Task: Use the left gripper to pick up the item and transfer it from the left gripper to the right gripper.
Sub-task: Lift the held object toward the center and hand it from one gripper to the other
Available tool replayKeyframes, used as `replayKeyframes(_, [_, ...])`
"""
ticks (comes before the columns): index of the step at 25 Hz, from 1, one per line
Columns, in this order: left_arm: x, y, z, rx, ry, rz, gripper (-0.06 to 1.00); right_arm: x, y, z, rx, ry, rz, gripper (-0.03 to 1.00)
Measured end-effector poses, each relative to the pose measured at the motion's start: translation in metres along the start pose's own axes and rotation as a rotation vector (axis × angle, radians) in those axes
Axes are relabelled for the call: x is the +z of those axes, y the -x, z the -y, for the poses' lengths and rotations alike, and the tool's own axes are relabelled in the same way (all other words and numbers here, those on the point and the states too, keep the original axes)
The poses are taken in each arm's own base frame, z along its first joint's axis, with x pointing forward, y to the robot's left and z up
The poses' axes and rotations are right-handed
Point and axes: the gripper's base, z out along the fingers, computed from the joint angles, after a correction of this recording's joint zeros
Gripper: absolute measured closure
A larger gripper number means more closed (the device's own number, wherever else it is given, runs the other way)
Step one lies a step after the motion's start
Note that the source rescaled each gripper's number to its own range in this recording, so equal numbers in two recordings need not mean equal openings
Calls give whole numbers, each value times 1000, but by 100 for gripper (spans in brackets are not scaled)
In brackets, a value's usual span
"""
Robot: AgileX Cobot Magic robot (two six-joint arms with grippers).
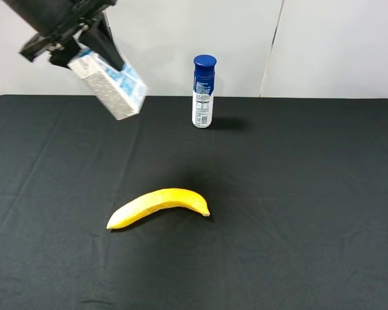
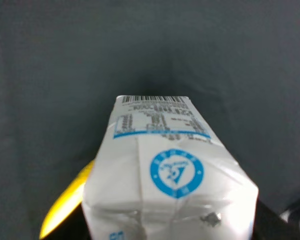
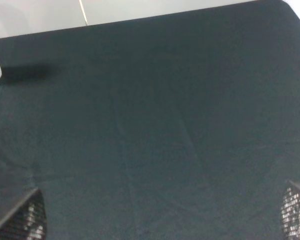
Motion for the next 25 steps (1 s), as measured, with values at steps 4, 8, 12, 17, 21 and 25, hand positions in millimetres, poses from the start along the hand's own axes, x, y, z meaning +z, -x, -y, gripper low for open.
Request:
replayKeyframes(4, [11, -10, 25, 123, -68, -48, 94, 0, 0, 0, 0, 0, 0, -3])
replayKeyframes(8, [18, -19, 41, 200, -95, -91, 94, 0, 0, 0, 0, 0, 0, -3])
replayKeyframes(12, [25, -29, 56, 291, -113, -124, 94, 0, 0, 0, 0, 0, 0, -3])
replayKeyframes(17, [43, -47, 66, 410, -140, -195, 94, 0, 0, 0, 0, 0, 0, -3])
replayKeyframes(21, [59, -62, 64, 443, -228, -248, 94, 0, 0, -2, 14, 23, 1, -3])
replayKeyframes(25, [69, -70, 61, 454, -320, -247, 94, 0, 1, -8, 50, 93, 5, -3])
